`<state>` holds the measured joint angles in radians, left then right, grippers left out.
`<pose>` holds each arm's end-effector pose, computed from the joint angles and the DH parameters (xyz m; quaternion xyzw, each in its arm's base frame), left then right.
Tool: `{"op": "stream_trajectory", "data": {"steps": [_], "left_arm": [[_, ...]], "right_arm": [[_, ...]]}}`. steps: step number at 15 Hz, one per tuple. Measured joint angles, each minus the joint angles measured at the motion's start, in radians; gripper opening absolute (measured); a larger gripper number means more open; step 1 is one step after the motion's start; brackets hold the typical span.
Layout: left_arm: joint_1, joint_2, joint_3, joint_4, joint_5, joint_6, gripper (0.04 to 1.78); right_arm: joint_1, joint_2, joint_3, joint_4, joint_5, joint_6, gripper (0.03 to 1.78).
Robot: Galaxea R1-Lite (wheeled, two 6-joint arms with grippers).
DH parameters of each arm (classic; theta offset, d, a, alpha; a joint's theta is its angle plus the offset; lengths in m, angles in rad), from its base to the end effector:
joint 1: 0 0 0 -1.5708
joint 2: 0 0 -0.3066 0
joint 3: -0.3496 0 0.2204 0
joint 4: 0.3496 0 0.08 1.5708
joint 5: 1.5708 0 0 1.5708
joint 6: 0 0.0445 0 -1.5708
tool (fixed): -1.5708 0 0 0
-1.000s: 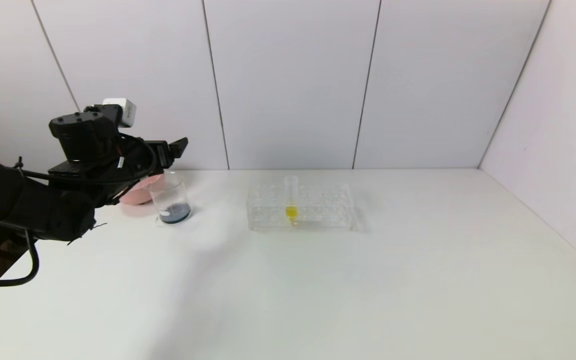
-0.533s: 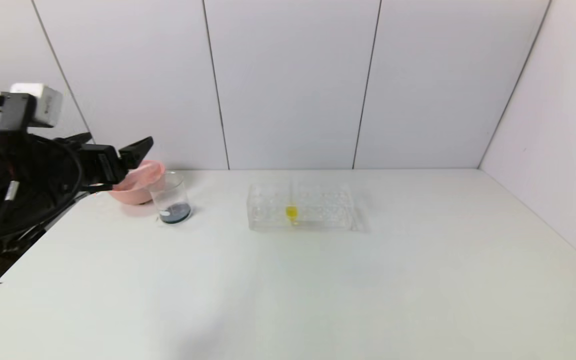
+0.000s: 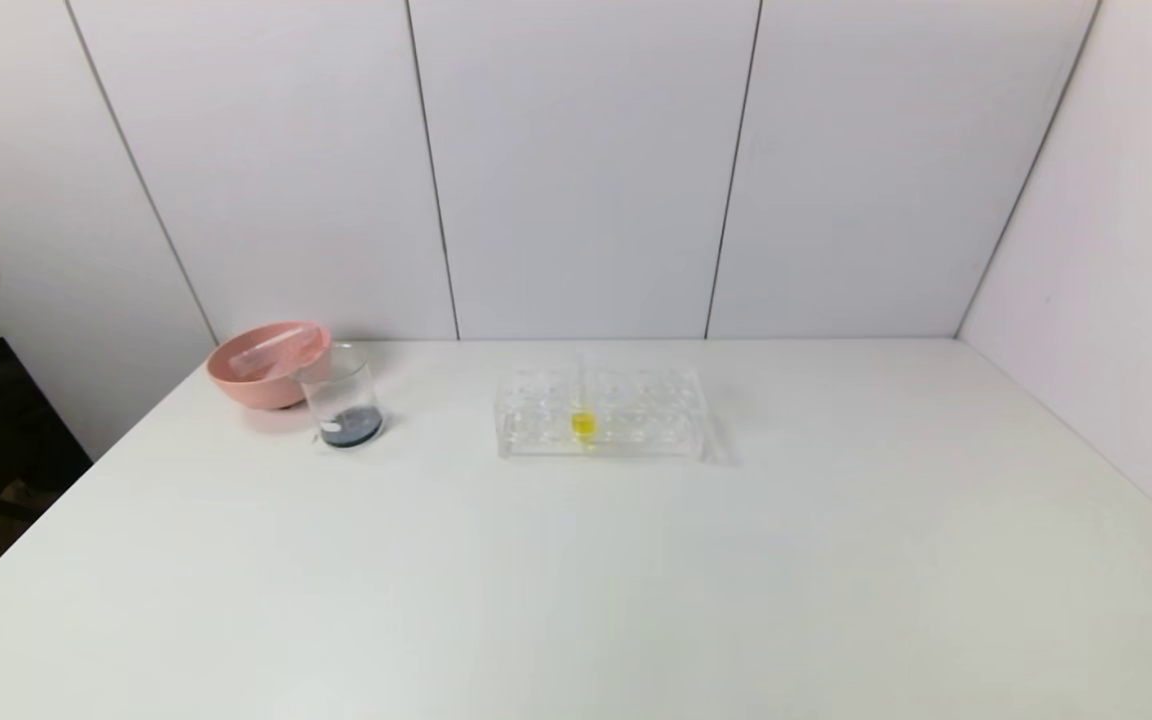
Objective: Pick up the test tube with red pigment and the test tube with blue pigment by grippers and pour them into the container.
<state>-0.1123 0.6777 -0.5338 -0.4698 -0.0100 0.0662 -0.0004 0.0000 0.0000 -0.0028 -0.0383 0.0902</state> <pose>0.0942 -0.0111 0.2771 0.0243 -0.1639 -0.0549 0.9846 0.0249 -0.0017 0.0758 0.0451 -0.0023 -0.0193 0.9988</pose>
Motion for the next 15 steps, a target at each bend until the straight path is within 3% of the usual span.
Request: {"op": "stream_trajectory", "data": {"steps": [3,6,10,15], "left_arm": [[0.001,-0.258,-0.021,0.236,0.036,0.000,1.76],[0.010,-0.357,-0.048,0.297,0.169,0.027,1.76],[0.058,-0.411,-0.097,0.387,0.157,0.073,1.76],[0.097,-0.606,0.042,0.354,0.082,0.063,1.76]], "right_arm": [[0.000,0.000,0.000,0.000,0.000,0.001,1.77],[0.000,0.000,0.000,0.000,0.000,0.001,1.77],[0.000,0.000,0.000,0.000,0.000,0.001,1.77],[0.000,0.000,0.000,0.000,0.000,0.001,1.77]]}}
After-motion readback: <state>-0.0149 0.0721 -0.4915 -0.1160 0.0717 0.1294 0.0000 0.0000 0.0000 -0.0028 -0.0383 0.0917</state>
